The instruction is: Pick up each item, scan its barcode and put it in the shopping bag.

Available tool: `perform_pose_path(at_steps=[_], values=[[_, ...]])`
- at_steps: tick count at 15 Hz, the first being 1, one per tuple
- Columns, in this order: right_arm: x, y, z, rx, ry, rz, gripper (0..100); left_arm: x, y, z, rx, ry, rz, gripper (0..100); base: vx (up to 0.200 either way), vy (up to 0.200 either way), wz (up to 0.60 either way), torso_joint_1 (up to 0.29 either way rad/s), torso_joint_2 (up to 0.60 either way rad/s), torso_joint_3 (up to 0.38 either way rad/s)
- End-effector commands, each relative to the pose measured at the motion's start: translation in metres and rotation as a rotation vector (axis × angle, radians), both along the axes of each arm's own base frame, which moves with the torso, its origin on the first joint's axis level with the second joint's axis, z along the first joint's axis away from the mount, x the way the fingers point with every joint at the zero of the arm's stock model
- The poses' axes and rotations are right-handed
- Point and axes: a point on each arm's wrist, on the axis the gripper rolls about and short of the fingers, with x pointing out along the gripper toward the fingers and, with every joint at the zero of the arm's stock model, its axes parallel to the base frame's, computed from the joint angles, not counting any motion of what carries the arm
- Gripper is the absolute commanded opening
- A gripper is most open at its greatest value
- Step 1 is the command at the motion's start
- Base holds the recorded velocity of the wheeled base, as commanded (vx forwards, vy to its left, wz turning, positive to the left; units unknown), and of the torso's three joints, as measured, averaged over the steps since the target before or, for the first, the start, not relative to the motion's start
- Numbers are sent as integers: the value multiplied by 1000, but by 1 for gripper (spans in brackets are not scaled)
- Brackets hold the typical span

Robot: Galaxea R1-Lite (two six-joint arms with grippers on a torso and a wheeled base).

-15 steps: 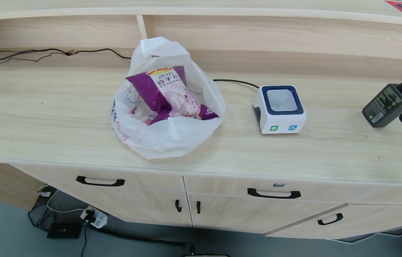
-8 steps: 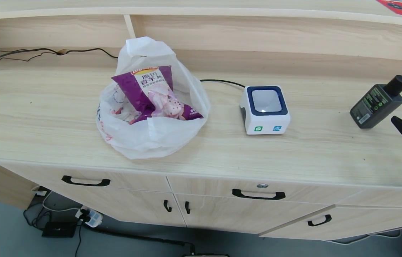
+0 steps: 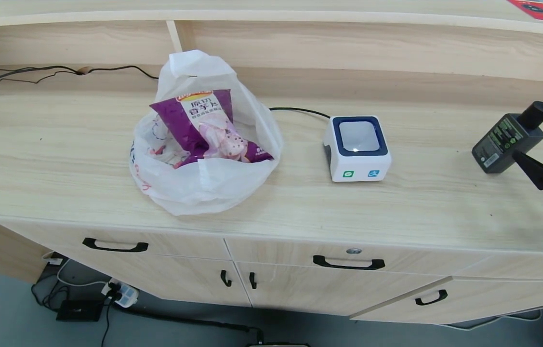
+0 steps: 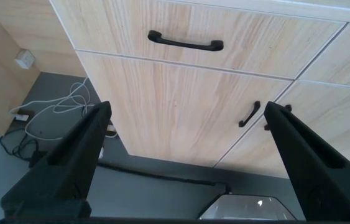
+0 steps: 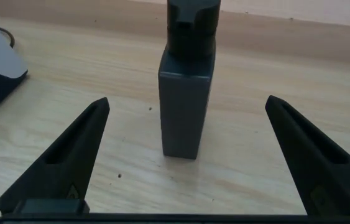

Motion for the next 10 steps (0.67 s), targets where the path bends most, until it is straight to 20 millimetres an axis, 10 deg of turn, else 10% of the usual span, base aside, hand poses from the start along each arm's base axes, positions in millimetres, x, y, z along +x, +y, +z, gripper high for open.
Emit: perform_pose_path(at_steps=[1,10], values=[[21,-7,-5,5,7,13,100,0,0,0,0,-2,0,100,0,0,0,0,0,0],[59,2,-7,5,-18,83,100,0,0,0,0,-4,0,100,0,0,0,0,0,0]])
